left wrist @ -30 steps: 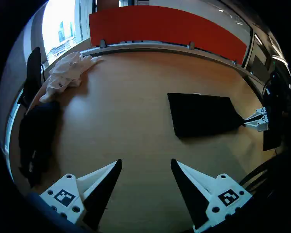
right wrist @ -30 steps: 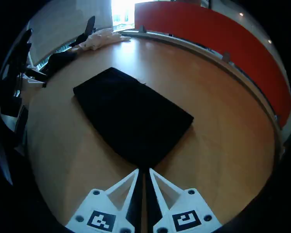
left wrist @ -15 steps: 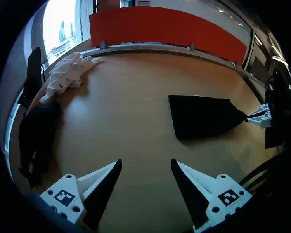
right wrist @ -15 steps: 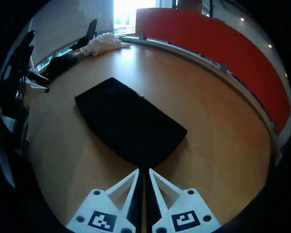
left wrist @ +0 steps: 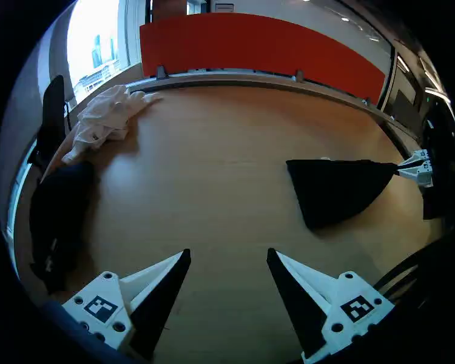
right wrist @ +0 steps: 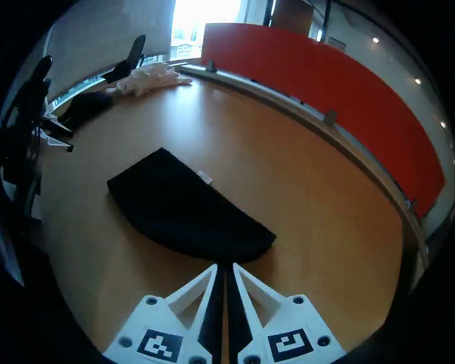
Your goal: Fold towel
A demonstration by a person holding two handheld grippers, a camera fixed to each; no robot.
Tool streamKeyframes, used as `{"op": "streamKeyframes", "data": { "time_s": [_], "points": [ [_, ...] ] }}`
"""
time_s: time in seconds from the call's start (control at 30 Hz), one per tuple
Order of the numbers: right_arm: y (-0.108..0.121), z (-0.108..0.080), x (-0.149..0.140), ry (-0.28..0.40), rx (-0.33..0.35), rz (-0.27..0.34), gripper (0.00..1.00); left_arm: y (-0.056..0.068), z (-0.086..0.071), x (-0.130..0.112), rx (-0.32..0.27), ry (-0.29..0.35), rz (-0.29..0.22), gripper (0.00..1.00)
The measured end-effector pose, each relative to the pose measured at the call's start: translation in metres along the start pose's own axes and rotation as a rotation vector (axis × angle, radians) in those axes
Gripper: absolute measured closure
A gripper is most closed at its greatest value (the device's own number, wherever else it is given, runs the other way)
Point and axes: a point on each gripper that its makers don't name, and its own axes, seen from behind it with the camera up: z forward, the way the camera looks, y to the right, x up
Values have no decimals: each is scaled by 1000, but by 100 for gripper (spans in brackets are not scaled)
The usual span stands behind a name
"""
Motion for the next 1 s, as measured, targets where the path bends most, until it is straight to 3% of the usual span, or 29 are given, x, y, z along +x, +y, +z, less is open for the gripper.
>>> {"op": "streamKeyframes", "data": {
  "time_s": [0.57, 0.77, 1.0],
  "points": [
    [41, -43, 7, 13, -97, -31, 94, 3, 0, 11, -8, 20, 6, 6],
    [44, -46, 10, 17, -101, -35, 94, 4, 0, 9, -9, 16, 6, 7],
    [28, -38, 25, 37, -70, -62, 95, 5, -2, 8, -13, 19, 5, 6]
  ]
}}
